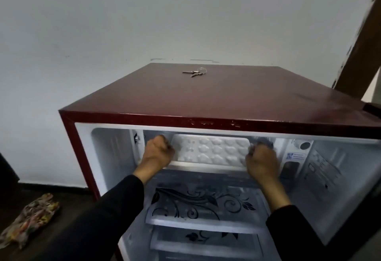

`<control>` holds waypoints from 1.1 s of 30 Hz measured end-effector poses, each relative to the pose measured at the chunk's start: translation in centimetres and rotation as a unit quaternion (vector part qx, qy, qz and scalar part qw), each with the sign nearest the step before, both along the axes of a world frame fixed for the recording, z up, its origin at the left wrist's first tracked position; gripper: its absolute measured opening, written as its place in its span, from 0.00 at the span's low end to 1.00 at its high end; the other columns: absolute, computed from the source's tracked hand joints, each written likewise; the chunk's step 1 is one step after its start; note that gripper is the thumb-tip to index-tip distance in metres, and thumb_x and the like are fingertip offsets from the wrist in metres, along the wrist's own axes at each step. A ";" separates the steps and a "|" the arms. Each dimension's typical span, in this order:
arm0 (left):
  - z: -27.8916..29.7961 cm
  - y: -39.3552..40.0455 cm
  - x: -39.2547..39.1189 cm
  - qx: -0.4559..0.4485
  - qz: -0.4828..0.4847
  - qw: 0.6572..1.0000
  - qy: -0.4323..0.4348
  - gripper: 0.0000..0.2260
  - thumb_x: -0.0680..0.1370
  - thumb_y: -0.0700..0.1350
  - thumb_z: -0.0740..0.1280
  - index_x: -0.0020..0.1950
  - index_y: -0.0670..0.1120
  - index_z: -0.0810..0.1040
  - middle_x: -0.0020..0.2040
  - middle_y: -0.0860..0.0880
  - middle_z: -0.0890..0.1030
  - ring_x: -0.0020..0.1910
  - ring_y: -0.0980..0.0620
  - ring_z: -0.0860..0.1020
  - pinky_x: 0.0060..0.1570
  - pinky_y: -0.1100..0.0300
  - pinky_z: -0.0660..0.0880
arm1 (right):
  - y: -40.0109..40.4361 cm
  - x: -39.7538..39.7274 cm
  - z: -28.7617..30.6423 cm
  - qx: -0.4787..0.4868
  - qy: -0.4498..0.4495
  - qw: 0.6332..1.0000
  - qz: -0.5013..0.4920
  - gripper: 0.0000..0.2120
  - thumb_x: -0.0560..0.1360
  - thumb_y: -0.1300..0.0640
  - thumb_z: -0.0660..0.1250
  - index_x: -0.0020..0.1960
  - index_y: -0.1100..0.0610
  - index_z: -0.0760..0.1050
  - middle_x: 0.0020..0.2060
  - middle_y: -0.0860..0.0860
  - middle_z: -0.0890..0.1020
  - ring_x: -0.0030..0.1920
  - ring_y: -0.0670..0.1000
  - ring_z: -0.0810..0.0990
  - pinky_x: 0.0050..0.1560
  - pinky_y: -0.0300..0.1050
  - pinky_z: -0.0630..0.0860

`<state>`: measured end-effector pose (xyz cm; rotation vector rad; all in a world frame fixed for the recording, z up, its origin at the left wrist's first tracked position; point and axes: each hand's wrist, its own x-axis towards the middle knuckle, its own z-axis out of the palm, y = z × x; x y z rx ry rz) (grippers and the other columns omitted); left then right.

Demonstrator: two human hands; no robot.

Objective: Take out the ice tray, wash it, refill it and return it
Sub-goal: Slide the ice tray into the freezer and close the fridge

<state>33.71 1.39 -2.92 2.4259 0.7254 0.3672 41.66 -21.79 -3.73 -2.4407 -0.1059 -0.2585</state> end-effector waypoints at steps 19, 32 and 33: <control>-0.7 2.5 7.2 0.004 0.037 0.999 -0.014 0.19 0.77 0.51 0.67 0.60 0.38 0.75 0.64 0.38 0.76 0.64 0.39 0.74 0.60 0.55 0.71 | 3.6 9.2 -2.4 -0.009 -0.013 1.000 -0.024 0.11 0.78 0.62 0.63 0.53 0.68 0.79 0.55 0.65 0.80 0.57 0.65 0.79 0.56 0.49 0.75; -0.1 -3.0 -1.0 0.072 -0.054 0.994 -0.054 0.15 0.80 0.44 0.57 0.63 0.38 0.72 0.61 0.37 0.76 0.61 0.37 0.74 0.59 0.49 0.70 | 2.6 -0.1 0.8 0.028 -0.081 0.995 0.053 0.16 0.80 0.63 0.59 0.36 0.65 0.76 0.43 0.66 0.81 0.48 0.65 0.79 0.44 0.47 0.69; -0.1 -3.5 -2.0 0.074 -0.069 0.993 -0.059 0.16 0.81 0.44 0.56 0.65 0.38 0.71 0.62 0.37 0.75 0.61 0.37 0.74 0.61 0.49 0.70 | 2.4 -1.4 1.0 0.033 -0.084 0.994 0.067 0.17 0.81 0.62 0.58 0.34 0.61 0.73 0.41 0.64 0.80 0.48 0.64 0.78 0.43 0.46 0.67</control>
